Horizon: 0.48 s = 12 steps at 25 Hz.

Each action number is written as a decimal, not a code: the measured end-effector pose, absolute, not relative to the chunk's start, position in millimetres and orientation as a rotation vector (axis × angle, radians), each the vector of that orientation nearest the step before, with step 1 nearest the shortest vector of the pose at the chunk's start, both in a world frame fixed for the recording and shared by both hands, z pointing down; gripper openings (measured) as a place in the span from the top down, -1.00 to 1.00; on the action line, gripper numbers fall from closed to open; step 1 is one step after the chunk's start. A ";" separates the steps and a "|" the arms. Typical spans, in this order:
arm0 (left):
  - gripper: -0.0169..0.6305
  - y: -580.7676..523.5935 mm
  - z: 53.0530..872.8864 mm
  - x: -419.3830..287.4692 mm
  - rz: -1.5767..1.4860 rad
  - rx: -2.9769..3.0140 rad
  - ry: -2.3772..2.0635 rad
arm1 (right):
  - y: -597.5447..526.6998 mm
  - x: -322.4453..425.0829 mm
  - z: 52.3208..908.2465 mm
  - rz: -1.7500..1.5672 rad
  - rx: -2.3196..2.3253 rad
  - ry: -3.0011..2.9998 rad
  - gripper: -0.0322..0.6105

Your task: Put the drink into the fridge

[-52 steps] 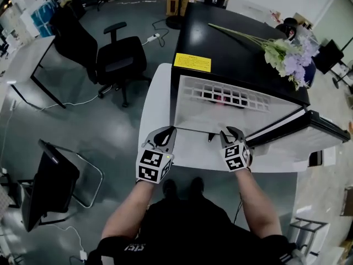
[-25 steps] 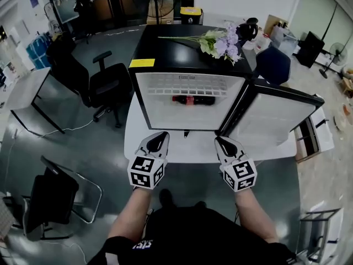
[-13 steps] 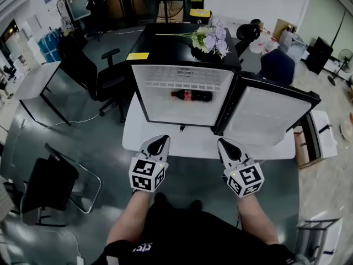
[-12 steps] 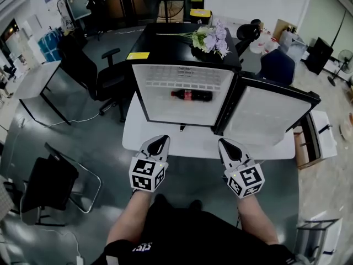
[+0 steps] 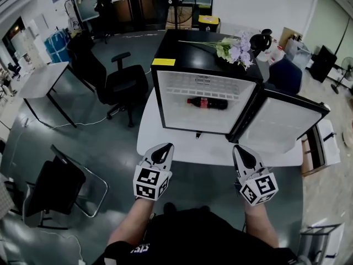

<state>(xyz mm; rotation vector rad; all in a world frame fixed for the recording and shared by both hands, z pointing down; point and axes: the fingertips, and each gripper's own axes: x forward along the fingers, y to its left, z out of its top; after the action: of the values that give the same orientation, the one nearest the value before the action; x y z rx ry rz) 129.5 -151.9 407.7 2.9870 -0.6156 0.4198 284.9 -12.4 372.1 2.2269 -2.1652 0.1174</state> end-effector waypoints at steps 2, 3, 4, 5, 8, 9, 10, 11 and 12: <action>0.89 -164.2 402.4 116.6 0.416 3.012 -0.604 | -31.9 269.6 358.9 0.088 2.224 -2.200 0.86; 0.89 -170.0 399.0 110.5 0.408 3.023 -0.595 | -41.1 261.1 351.3 0.075 2.223 -2.222 0.86; 0.89 -175.3 394.9 104.3 0.392 3.031 -0.586 | -49.6 252.6 344.2 0.060 2.219 -2.239 0.86; 0.89 -180.6 390.1 98.0 0.367 3.035 -0.577 | -57.6 244.4 338.0 0.043 2.213 -2.250 0.86; 0.89 -199.3 374.6 78.7 0.285 3.036 -0.569 | -80.2 221.4 324.6 0.004 2.196 -2.274 0.86; 0.89 -205.4 370.1 72.7 0.268 3.035 -0.574 | -86.1 214.1 321.7 0.002 2.190 -2.285 0.86; 0.89 -210.4 366.3 67.9 0.252 3.035 -0.579 | -90.3 208.0 319.5 0.000 2.183 -2.292 0.86; 0.89 -213.9 363.4 64.6 0.238 3.034 -0.585 | -92.8 203.8 317.9 -0.001 2.177 -2.293 0.86; 0.89 -216.5 361.5 62.5 0.227 3.033 -0.593 | -94.1 201.7 317.0 -0.003 2.174 -2.292 0.86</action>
<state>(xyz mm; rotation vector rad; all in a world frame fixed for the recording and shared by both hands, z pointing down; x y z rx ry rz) 62.5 -216.5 361.5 3.0329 -0.5934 0.2272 201.7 -94.1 317.0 2.1737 -2.2919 -0.0027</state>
